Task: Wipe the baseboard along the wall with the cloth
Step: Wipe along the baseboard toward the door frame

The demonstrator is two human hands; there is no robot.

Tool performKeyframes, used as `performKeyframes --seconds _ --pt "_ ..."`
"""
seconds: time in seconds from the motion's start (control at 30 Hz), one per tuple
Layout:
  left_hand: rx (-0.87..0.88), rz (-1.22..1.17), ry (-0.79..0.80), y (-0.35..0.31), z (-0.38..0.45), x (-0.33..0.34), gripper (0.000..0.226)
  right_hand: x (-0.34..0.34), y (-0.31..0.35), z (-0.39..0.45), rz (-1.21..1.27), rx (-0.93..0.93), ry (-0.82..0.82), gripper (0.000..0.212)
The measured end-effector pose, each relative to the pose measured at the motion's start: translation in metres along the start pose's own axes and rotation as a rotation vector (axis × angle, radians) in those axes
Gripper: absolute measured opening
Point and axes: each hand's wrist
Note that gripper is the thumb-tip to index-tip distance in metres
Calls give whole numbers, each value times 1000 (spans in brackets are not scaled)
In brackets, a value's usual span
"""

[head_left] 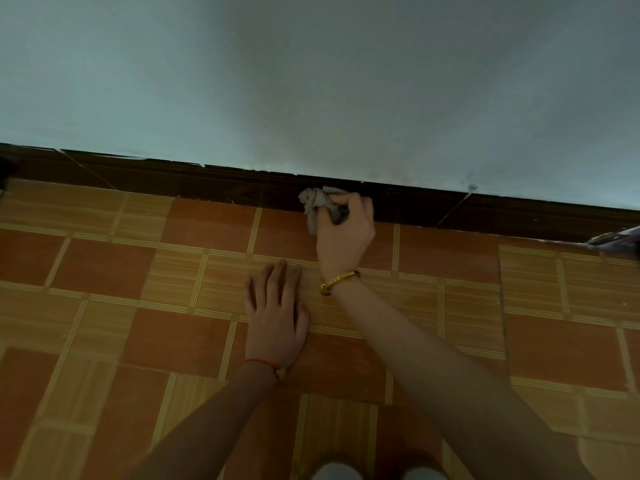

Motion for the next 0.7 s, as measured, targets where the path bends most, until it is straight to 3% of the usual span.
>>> performKeyframes --seconds 0.43,0.53,0.7 --pt "-10 -18 18 1 0 1 57 -102 -35 40 16 176 -441 19" --pt "-9 -20 14 0 -1 1 57 -101 -33 37 -23 107 -412 17" --pt "-11 -18 10 1 -1 2 58 -81 -26 27 -82 -39 -164 17"
Point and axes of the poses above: each hand's wrist, its own z-axis towards the middle knuckle, its own x-axis out of the palm, y = z × x, and after that the axes turned 14 degrees about -x, right-handed
